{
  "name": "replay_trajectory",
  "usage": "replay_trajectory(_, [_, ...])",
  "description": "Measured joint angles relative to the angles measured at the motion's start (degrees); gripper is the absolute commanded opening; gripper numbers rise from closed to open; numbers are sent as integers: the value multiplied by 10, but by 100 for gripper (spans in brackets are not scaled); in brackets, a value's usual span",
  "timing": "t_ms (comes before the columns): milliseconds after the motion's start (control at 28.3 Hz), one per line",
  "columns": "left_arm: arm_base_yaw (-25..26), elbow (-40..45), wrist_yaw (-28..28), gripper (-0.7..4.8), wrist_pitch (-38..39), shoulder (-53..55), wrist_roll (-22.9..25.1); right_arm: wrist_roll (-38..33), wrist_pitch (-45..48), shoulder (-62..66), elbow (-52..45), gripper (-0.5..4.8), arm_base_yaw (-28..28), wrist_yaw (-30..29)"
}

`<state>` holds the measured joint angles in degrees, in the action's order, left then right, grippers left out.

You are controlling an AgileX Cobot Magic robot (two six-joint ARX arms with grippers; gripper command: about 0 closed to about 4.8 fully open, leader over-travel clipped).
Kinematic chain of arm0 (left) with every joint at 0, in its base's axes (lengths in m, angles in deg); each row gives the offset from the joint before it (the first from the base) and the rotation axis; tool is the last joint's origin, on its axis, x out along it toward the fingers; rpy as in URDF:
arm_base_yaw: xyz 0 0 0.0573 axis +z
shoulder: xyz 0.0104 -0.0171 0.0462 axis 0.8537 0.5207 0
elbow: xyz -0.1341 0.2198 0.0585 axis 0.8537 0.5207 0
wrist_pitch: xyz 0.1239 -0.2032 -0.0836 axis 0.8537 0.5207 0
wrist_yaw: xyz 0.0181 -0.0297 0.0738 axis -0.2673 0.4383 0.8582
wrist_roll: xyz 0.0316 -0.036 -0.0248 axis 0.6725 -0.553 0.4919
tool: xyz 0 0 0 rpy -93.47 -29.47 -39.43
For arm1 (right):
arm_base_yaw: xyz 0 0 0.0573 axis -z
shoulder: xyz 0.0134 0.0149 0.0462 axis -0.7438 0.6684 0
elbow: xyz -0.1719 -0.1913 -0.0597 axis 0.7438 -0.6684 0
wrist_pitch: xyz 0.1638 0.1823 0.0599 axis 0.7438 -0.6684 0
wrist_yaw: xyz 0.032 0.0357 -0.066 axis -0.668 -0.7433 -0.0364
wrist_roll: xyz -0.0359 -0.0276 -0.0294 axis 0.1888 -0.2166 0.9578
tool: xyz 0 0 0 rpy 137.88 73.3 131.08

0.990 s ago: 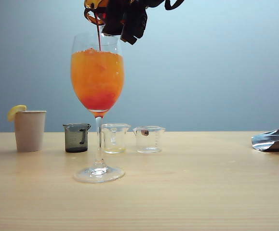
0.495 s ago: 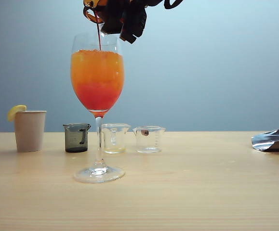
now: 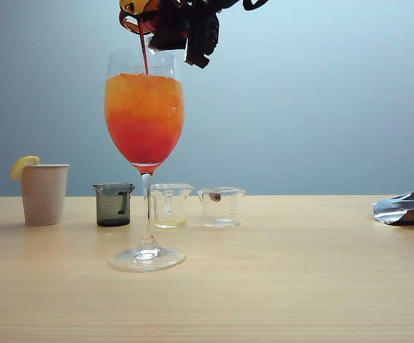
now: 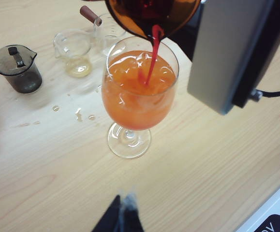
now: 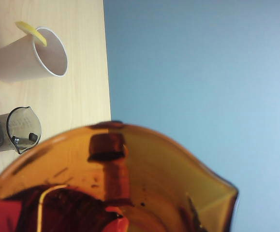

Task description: Pick up the fourth measuring cup from the left, pour the grenadine inside into the goblet, and finally put the measuring cup back in its original place.

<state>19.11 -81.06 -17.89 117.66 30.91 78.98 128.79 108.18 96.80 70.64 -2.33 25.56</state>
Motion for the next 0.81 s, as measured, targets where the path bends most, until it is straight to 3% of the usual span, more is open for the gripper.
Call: replay_trajectory(813, [0, 0, 0, -5, 0, 0, 0, 77, 4, 0, 0, 156, 0, 0])
